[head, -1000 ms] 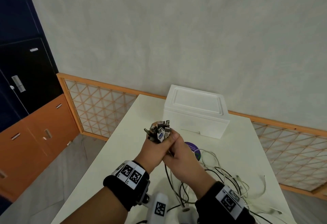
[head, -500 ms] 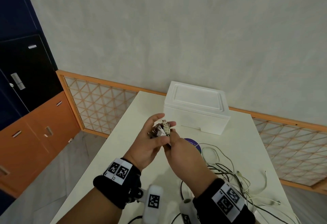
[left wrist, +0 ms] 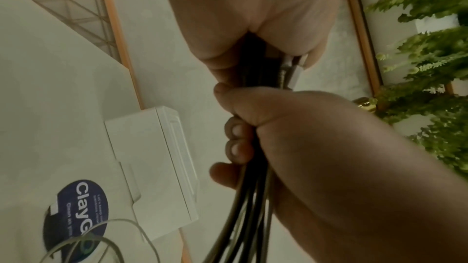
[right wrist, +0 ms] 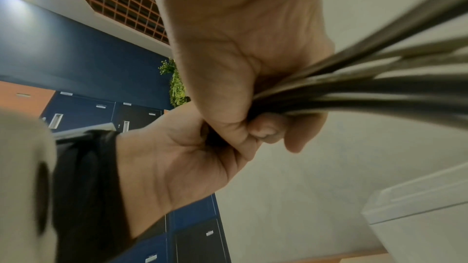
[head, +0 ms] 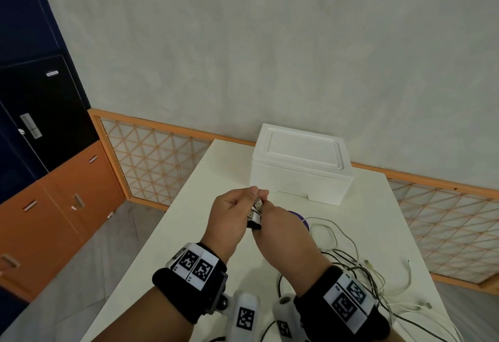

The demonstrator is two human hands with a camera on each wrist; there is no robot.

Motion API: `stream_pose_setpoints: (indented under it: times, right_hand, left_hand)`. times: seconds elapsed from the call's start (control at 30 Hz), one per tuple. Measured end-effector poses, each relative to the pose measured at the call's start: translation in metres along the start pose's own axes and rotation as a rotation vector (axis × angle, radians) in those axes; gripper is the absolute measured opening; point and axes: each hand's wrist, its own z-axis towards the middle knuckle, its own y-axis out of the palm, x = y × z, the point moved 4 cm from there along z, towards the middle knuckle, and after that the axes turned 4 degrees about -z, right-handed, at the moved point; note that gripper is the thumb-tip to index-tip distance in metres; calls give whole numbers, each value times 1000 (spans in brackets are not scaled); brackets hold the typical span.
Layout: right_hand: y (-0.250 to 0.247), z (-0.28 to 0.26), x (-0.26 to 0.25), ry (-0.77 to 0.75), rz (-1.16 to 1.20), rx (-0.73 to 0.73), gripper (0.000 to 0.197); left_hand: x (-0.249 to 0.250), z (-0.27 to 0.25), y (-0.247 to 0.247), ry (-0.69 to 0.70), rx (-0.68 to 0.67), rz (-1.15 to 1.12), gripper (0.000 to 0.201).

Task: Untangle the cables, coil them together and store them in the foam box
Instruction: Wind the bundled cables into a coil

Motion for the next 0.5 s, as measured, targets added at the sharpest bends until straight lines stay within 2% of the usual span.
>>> stream_pose_setpoints:
  times: [0.13, 0.27, 0.37, 0.43, 0.5]
  right_hand:
    - [-5, 0, -2, 31, 66, 9, 20]
    - [-5, 2, 0, 72, 79, 8, 21]
    - [-5, 2, -1, 80, 75, 35, 30]
    - [-8, 2, -1, 71, 74, 55, 37]
    - [-9, 3, 1, 61, 53, 47, 37]
  left_hand:
    - [2, -3, -1, 52, -15, 64, 27]
    - [-1, -3, -2, 37, -40, 186, 31]
    - [4, 4, -2, 76, -59, 293, 30]
    - [11, 8, 0, 30, -103, 255, 29]
    - [17, 9, 1, -120, -159, 82, 37]
